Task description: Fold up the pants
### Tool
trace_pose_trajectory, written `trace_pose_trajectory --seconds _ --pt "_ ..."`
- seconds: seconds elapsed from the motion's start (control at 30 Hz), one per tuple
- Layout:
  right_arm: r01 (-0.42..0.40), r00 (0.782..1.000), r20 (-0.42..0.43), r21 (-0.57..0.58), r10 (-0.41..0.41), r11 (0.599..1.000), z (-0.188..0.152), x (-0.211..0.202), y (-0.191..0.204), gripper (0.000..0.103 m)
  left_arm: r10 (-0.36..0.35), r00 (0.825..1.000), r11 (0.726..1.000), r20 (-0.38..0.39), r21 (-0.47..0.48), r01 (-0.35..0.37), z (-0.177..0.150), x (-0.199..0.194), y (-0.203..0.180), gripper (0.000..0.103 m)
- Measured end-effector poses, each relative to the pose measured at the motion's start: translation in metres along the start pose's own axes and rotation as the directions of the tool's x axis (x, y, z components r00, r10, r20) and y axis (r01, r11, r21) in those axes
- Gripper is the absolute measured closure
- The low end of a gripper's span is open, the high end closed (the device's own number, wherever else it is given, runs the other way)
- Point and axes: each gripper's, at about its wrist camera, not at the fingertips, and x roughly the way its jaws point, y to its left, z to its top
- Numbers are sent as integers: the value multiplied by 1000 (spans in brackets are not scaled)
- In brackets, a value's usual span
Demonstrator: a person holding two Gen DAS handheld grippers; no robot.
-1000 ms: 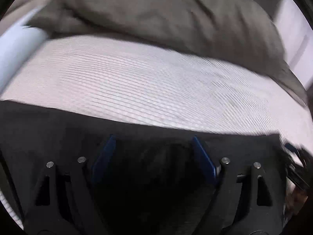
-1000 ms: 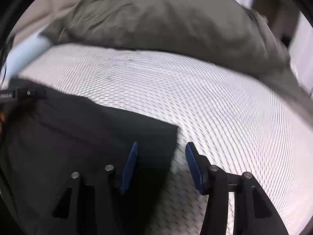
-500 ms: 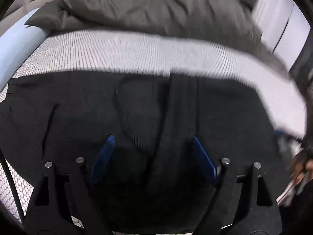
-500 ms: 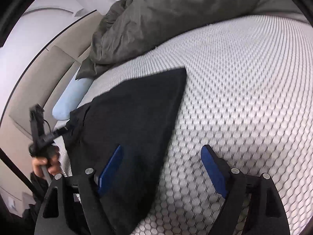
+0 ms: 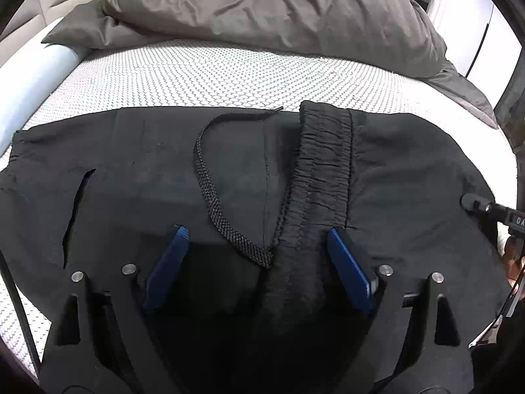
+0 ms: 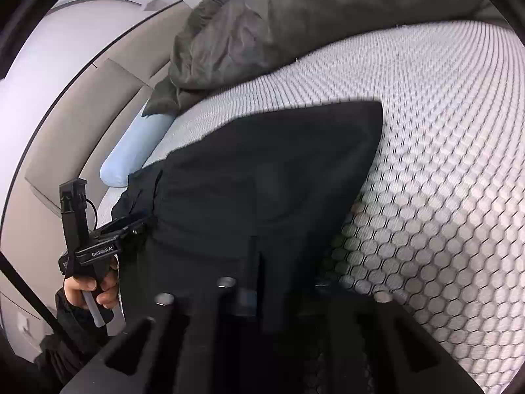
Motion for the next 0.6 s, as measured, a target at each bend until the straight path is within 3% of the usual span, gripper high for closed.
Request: trace_pose_trajectory --seconds 0.17,0.33,0.43,0.47,0.53,0.6 --pt "71 996 52 -85 -66 994 7 -28 3 98 -50 999 999 -19 16 50 3 5 -21 17" --pt "195 980 46 -47 -193 980 11 -48 -38 94 -107 994 990 -36 87 110 -2 8 -63 18" --pt "263 963 52 3 -263 965 6 -54 -52 76 -53 999 988 -13 145 54 -4 3 -77 18" --pt "302 951 59 7 -302 953 6 -58 -51 64 -49 999 989 -8 138 50 -3 1 -75 18" --pt "364 921 145 3 -361 931 4 -82 -39 60 -26 1000 996 16 90 24 -1 -7 -66 18" --pt "365 906 224 14 -359 931 0 -106 -24 49 -27 998 999 49 33 25 -2 -20 -56 18"
